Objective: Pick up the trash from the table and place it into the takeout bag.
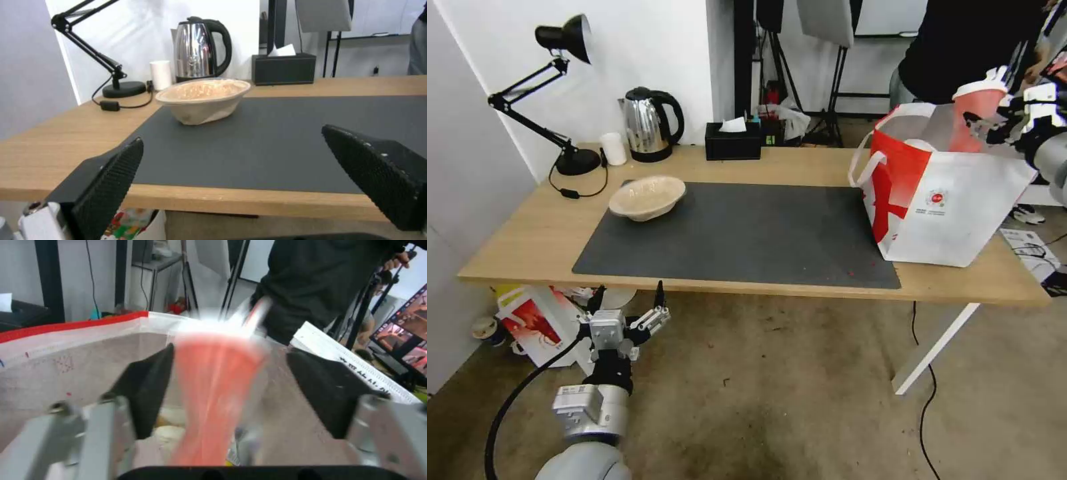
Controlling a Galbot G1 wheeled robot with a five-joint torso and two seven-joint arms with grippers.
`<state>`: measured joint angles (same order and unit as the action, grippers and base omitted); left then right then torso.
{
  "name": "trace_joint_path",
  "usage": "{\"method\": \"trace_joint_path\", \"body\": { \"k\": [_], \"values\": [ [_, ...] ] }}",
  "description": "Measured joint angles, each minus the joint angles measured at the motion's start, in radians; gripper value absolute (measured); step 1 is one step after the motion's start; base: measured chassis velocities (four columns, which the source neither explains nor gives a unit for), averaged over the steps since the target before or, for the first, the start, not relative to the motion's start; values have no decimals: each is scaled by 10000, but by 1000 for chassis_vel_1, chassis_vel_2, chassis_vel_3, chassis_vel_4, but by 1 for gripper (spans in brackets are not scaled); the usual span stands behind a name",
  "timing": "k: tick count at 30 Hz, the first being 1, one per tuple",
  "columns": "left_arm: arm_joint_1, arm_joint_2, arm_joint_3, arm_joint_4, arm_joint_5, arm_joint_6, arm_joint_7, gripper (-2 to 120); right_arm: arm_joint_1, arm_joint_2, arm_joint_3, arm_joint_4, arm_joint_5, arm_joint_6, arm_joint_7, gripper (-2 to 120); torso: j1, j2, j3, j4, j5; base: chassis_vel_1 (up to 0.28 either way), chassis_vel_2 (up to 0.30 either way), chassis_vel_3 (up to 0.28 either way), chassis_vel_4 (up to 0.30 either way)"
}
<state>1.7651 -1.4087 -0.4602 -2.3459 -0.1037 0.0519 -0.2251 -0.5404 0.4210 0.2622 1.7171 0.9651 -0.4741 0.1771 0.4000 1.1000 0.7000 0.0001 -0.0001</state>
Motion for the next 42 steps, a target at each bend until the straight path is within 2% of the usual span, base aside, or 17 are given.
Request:
{"method": "trace_joint_path", "body": {
  "k": [2,4,8,20,24,25,28,29,30,33,34,39,40,42],
  "values": [
    [-2,-2,2,0,0,0,0,100,-18,11,1,6,-42,-3,6,75,0,0,0,0,1,0,0,0,0],
    [-1,0,3,0,0,0,0,100,-34,16,7,8,-142,-18,7,86,0,-1,0,0,1,0,0,0,0],
    [-2,22,-13,-1,0,10,0,100,-6,11,30,38,-291,-200,1,97,0,-1,0,-1,1,0,0,0,0],
    [-28,40,-40,-45,-13,35,-7,100,127,-8,198,426,-168,-100,61,100,1,0,0,0,0,0,0,0,0],
    [-4,24,-48,-74,-16,37,-9,100,-461,395,1241,1235,612,941,557,100,0,0,0,-1,0,0,0,0,0],
    [-4,24,-48,-74,-16,37,-9,100,-461,395,1241,1235,612,941,557,100,0,0,0,-1,0,0,0,0,0],
    [28,-22,-74,-83,-16,37,-11,100,-1205,895,2048,2228,1005,2131,1178,100,0,-1,-1,-1,-2,0,0,0,0],
    [39,-30,-86,-86,-16,37,-12,100,-1477,1042,2213,2535,1040,2546,1288,100,0,0,-1,0,-3,0,0,0,0],
    [39,-30,-86,-86,-16,37,-12,100,-1477,1042,2213,2535,1040,2546,1288,100,0,0,-1,0,-3,0,0,0,0],
    [65,-36,-135,-116,-14,37,-15,100,-2613,1562,2645,3740,1053,3921,1541,100,0,-1,0,-2,2,0,0,0,0],
    [65,-36,-135,-116,-14,37,-15,100,-2613,1562,2645,3740,1053,3921,1541,100,0,-1,0,-2,2,0,0,0,0],
    [63,-50,-180,-122,-13,37,-23,100,-4523,2391,2683,5702,225,5413,2389,100,0,0,-1,1,-2,0,0,0,0],
    [63,-50,-180,-122,-13,37,-23,100,-4523,2391,2683,5702,225,5413,2389,100,0,0,-1,1,-2,0,0,0,0],
    [68,-66,-185,-119,-8,36,-23,100,-5504,2713,2625,6313,-479,5648,2651,100,-1,0,-1,-1,1,0,0,0,0]
  ]
}}
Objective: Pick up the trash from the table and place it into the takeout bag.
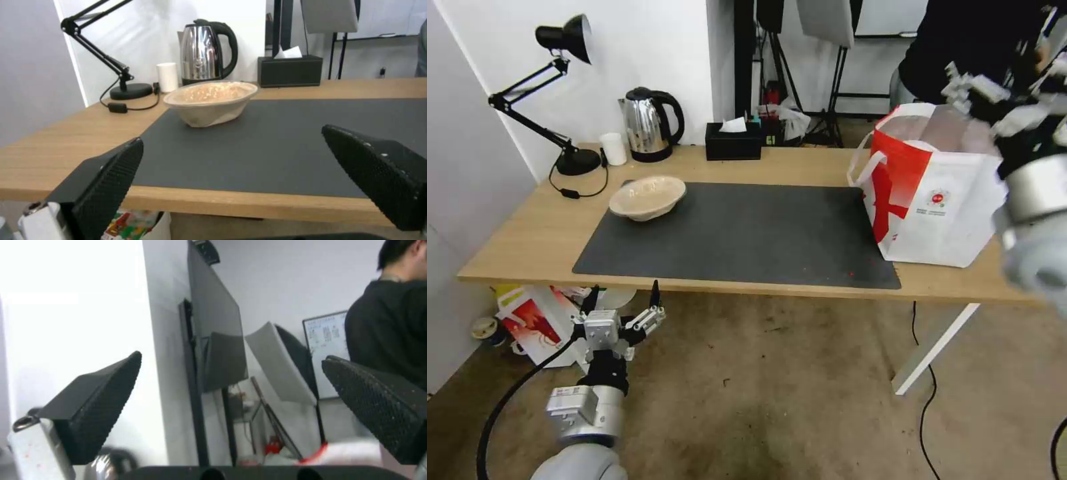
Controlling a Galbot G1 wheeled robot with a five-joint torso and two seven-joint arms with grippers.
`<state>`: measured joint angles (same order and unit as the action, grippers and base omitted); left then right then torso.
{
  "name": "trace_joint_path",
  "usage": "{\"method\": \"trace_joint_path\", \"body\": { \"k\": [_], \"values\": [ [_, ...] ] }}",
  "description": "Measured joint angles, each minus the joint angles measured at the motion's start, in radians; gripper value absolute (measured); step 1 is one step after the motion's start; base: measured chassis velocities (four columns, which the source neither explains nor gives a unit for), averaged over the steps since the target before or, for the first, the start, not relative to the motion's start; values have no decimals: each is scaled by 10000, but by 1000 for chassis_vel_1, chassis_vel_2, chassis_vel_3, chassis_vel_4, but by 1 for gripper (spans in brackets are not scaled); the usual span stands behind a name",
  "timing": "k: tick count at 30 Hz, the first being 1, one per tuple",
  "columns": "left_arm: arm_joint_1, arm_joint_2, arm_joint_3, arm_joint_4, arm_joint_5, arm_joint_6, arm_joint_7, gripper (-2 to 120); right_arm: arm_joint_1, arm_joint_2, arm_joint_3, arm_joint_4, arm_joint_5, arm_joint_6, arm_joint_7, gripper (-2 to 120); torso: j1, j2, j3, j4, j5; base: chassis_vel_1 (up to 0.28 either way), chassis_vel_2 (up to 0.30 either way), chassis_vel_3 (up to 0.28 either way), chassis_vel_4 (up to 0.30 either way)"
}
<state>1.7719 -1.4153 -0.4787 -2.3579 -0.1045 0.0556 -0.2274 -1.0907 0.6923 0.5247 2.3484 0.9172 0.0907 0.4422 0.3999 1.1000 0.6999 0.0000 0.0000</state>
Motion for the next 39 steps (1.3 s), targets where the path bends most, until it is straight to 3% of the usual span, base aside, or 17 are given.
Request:
{"method": "trace_joint_path", "body": {
  "k": [5,11,13,16,26,39],
  "values": [
    [-24,-38,3,60,7,-2,-2,100,-1784,640,-398,663,-2100,279,358,100,0,0,0,0,-2,0,0,0,0],
    [-43,-86,57,91,23,0,4,100,-3354,1376,-1321,535,-4722,683,555,100,0,0,0,-1,-2,0,0,0,0],
    [-43,-86,57,91,23,0,4,100,-3354,1376,-1321,535,-4722,683,555,100,0,0,0,-1,-2,0,0,0,0],
    [-20,-103,29,97,31,-2,5,100,-4498,2152,-2438,114,-6903,1429,1127,100,-1,0,0,1,-1,0,0,0,0],
    [-47,-81,26,119,32,-5,5,100,-5590,2356,-2910,194,-8324,1432,2631,100,0,-1,0,0,-1,0,0,0,0],
    [-18,-57,4,105,31,-5,5,100,-6260,2465,-3199,330,-8583,913,4035,100,0,-1,1,0,1,0,0,0,0]
  ]
}}
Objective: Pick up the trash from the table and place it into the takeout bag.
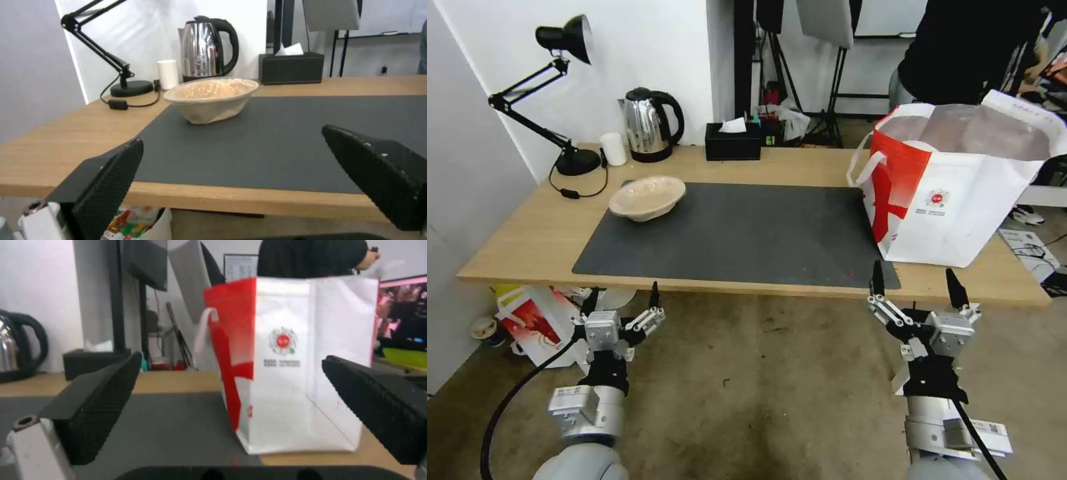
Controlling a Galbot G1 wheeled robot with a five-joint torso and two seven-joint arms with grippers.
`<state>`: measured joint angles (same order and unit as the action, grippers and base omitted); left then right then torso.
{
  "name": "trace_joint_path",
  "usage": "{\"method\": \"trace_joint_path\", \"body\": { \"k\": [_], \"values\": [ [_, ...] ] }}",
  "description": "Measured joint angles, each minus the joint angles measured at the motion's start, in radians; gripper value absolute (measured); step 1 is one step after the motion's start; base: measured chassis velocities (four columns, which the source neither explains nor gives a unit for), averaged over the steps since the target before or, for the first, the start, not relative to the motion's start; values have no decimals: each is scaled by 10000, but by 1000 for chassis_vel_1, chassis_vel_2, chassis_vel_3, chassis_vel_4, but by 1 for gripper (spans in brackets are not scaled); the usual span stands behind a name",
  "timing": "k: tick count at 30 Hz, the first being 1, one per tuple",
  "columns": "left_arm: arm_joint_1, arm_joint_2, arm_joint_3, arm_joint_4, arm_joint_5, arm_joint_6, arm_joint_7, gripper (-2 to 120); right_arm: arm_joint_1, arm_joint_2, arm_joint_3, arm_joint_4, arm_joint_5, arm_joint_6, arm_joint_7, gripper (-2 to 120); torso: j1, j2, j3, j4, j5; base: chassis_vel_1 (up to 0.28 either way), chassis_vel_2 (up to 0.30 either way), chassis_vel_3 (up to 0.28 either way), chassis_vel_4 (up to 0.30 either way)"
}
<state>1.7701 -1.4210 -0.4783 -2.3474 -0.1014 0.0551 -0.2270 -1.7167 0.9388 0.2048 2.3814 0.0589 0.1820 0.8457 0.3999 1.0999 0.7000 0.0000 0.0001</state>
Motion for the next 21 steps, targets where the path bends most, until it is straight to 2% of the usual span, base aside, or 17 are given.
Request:
{"method": "trace_joint_path", "body": {
  "k": [21],
  "values": [
    [27,-69,-13,-21,17,-23,1,100,-317,-197,-370,-588,-126,61,-92,100,1,0,0,0,0,0,0,0,0]
  ]
}}
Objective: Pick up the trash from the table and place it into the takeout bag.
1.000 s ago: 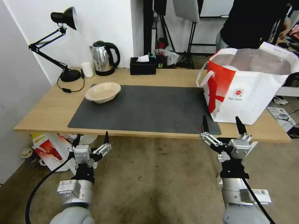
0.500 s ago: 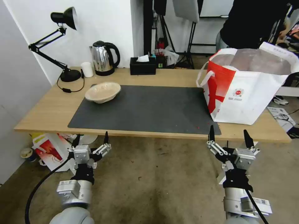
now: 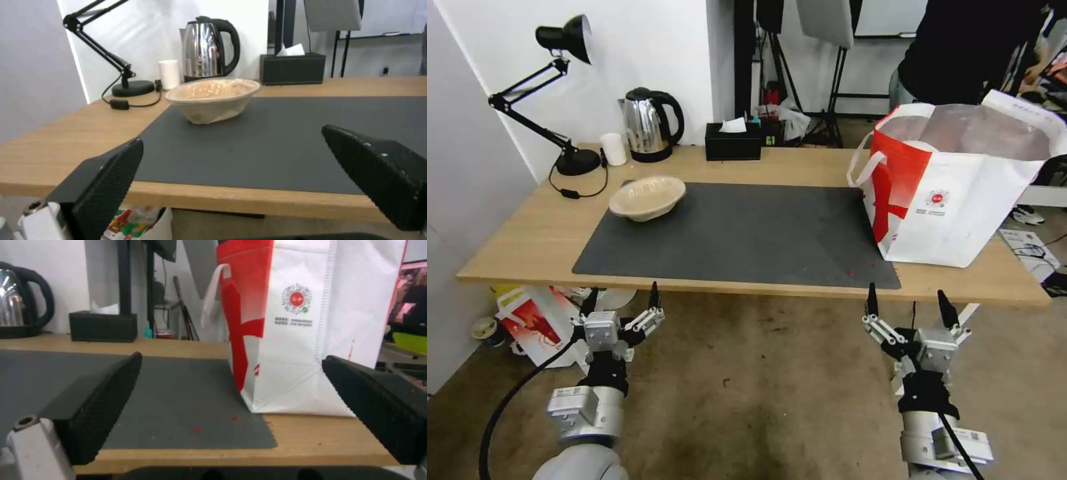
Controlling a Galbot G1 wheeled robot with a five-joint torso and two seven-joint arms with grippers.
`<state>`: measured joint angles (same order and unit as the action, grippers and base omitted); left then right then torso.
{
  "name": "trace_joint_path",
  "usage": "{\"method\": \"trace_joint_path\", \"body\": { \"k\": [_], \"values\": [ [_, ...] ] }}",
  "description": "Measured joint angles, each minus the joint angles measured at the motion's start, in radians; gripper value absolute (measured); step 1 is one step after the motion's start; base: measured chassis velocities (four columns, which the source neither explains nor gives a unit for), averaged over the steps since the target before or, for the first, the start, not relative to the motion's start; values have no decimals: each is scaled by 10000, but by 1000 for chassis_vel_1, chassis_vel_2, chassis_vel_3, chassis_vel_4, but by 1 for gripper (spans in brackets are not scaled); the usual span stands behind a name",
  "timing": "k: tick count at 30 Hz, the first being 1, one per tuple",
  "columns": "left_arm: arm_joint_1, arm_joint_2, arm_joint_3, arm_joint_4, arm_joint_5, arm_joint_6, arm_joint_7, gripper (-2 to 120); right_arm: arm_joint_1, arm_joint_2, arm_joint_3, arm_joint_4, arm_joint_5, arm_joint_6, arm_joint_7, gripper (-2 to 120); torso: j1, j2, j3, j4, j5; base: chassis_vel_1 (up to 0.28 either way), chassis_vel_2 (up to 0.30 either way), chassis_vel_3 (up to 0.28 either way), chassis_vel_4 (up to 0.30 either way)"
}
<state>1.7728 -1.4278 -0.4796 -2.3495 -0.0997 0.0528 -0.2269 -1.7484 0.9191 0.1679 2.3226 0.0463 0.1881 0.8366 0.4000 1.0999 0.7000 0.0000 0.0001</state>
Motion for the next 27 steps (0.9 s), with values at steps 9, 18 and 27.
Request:
{"method": "trace_joint_path", "body": {
  "k": [9,18,27],
  "values": [
    [-16,3,8,1,-20,-11,-14,100,-321,-421,167,186,358,63,-28,100,0,0,0,-1,-1,0,0,0,0],
    [-20,123,-37,12,-65,-21,-23,100,-298,-550,249,119,825,26,-156,100,-1,0,0,0,-1,0,0,0,0],
    [-8,173,-77,1,-90,-45,-36,100,-360,-353,39,110,897,-85,-183,100,-1,0,0,0,-1,0,0,0,0]
  ]
}}
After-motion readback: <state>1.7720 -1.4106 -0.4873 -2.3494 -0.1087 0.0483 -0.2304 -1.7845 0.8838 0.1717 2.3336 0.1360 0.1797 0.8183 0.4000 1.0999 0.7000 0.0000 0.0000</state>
